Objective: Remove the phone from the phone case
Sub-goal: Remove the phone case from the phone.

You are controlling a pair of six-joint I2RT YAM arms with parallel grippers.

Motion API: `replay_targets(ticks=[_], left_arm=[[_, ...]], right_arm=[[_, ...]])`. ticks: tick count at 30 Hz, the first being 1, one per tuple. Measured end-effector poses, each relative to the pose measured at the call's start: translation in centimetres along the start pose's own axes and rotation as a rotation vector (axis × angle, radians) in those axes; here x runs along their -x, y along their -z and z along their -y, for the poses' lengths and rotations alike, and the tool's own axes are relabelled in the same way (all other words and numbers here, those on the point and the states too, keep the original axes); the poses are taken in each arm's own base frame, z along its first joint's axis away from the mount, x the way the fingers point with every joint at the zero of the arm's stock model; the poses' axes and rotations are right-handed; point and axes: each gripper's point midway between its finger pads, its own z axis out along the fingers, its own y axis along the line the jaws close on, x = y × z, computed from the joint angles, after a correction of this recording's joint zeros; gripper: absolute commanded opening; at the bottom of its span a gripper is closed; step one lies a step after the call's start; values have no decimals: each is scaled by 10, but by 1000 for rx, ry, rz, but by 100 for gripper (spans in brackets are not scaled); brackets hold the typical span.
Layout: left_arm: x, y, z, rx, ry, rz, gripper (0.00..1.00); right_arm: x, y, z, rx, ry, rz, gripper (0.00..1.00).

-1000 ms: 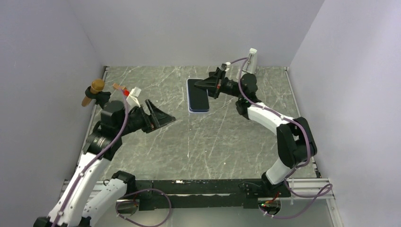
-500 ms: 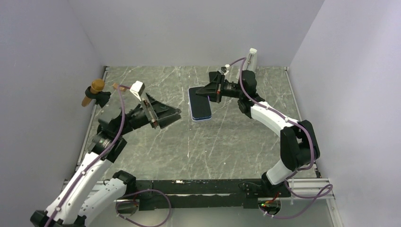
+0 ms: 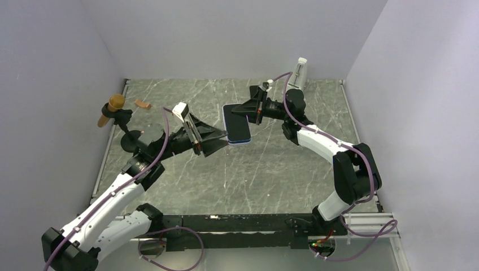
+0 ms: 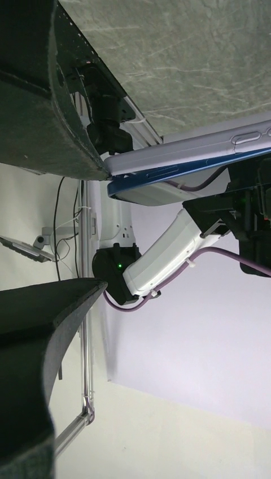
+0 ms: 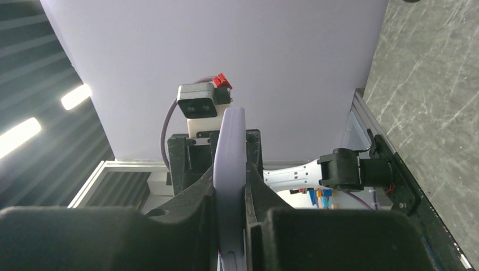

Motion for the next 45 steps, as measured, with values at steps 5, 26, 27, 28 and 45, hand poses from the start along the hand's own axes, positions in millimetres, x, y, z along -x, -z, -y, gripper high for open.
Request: replay_targets(ticks=[5, 26, 27, 28, 45], left_arm=[[2, -2, 3, -11, 10, 7, 65], [9, -22, -27, 37, 101, -8, 8], [9, -22, -28, 39, 102, -10, 4], [8, -22, -27, 37, 99, -13, 1], [19, -27, -8, -20, 114, 23, 0]], right_arm=[[-2, -3, 0, 1, -5, 1, 0], [-21, -23, 2, -56, 67, -36, 0], [-22, -22, 1, -54, 71, -34, 2], [-22, -22, 0, -51, 77, -33, 6], [-77, 26, -16, 87, 165, -122, 78]])
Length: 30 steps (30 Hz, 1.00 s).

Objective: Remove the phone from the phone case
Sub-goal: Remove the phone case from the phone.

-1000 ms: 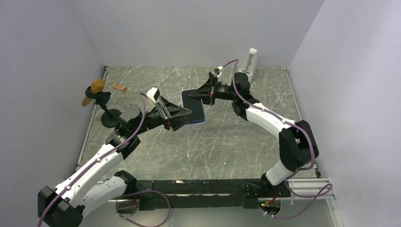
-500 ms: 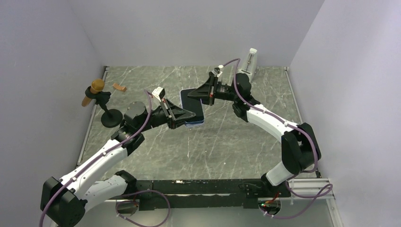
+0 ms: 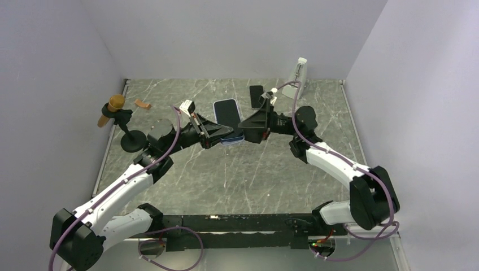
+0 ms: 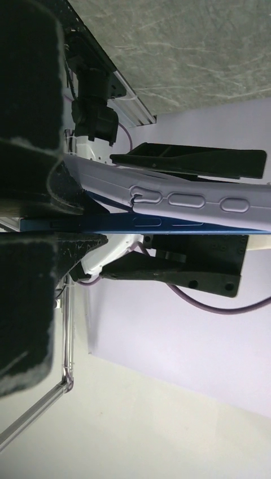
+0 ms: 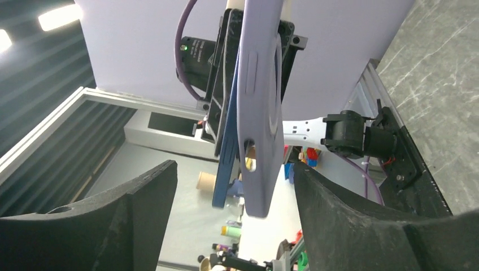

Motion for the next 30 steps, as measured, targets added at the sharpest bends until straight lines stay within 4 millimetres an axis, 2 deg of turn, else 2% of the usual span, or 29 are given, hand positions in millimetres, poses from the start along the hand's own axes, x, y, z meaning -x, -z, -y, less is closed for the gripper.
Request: replay_targets(ticks=[6, 8, 14, 18, 22, 25, 30], left_arm=[[2, 0, 5, -18, 7, 5, 0], [2, 1, 6, -19, 12, 7, 0], [3, 3, 3, -9, 20, 20, 0], [4, 3, -2, 10, 30, 27, 0], [6, 4, 1, 1, 27, 38, 0], [5, 6, 4, -7, 21, 38, 0], [4, 7, 5, -10, 20, 37, 0]], right_arm=[[-6, 18, -4, -24, 49, 41, 64], [-6, 20, -1, -45, 55, 51, 54], [-7, 22, 6, -81, 52, 59, 41], [-7, 21, 7, -103, 67, 53, 40], [-4, 16, 2, -131, 108, 36, 42], [-5, 15, -1, -124, 119, 30, 55], [-4, 22, 4, -102, 85, 44, 65]])
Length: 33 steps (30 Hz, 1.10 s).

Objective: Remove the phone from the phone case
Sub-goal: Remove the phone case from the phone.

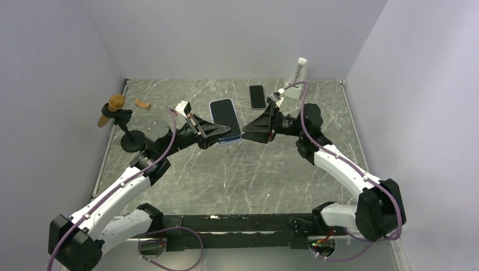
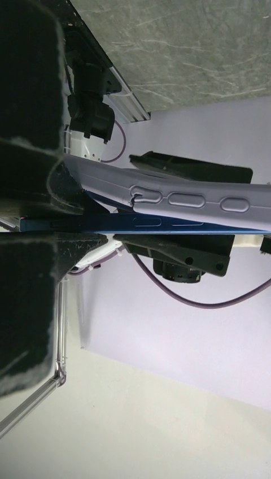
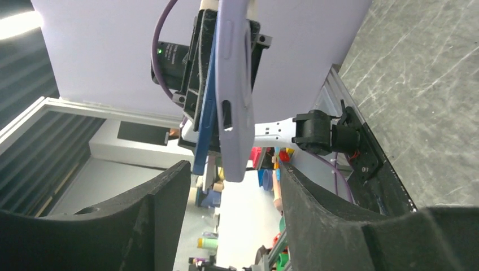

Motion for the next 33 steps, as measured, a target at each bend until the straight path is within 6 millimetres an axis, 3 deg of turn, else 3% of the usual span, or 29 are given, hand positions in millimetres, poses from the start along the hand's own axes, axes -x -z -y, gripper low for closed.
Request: replay_targets(ticks=[4, 7, 9, 17, 33], left_arm=[[1, 2, 2, -6, -4, 6, 0], [3, 2, 3, -8, -5, 12, 0], [4, 3, 3, -8, -5, 15, 0], [6, 3, 3, -6, -6, 13, 0], [8, 4, 2, -5, -5, 17, 0]], right_arm=[[6, 5, 6, -11, -11, 24, 65], [8, 7, 7, -18, -4, 29, 48], [7, 7, 10, -26, 0, 28, 41], [-1, -10, 12, -66, 17, -35, 42], [1, -14, 13, -65, 33, -31, 43]])
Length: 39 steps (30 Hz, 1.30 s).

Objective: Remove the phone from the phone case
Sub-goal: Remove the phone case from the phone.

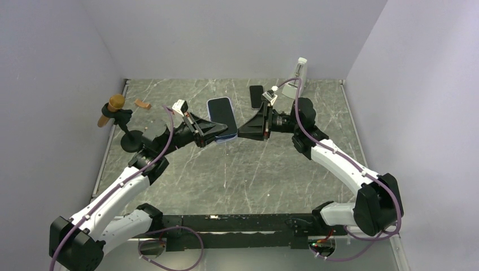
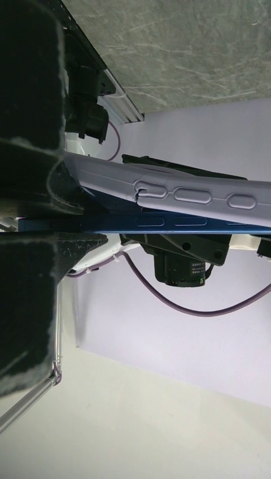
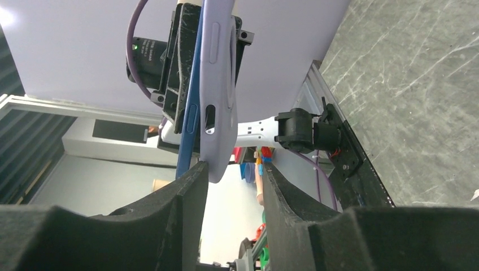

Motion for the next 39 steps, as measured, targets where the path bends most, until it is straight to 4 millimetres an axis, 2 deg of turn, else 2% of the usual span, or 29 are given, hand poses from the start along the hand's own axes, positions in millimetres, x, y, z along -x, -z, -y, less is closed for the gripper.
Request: replay_targets(ticks=[6, 11, 14, 22, 23, 26, 31, 35, 39], left_arm=[[2, -1, -2, 5, -1, 2, 0], [-5, -2, 0, 1, -4, -28, 0], [-5, -2, 1, 0, -4, -33, 0], [-4, -5, 0, 7, -6, -40, 0], [-3, -5, 1, 3, -9, -35, 0], [0, -5, 3, -2, -20, -24, 0], [0, -6, 3, -3, -29, -15, 0], [-23, -2, -1, 8, -25, -90, 0], [-36, 14, -6, 1, -25, -114, 0]], right_arm=[[0, -9, -3, 5, 15, -24, 45], [-15, -22, 1, 3, -6, -83, 47], [-13, -23, 0, 11, -11, -84, 38], [-3, -31, -7, 36, -2, -81, 3], [-1, -33, -6, 36, -6, -83, 0], [3, -39, -3, 34, -25, -87, 0], [21, -53, 5, 20, -59, -66, 0], [47, -59, 20, -9, -106, 4, 0], [76, -49, 46, -71, -167, 88, 0]])
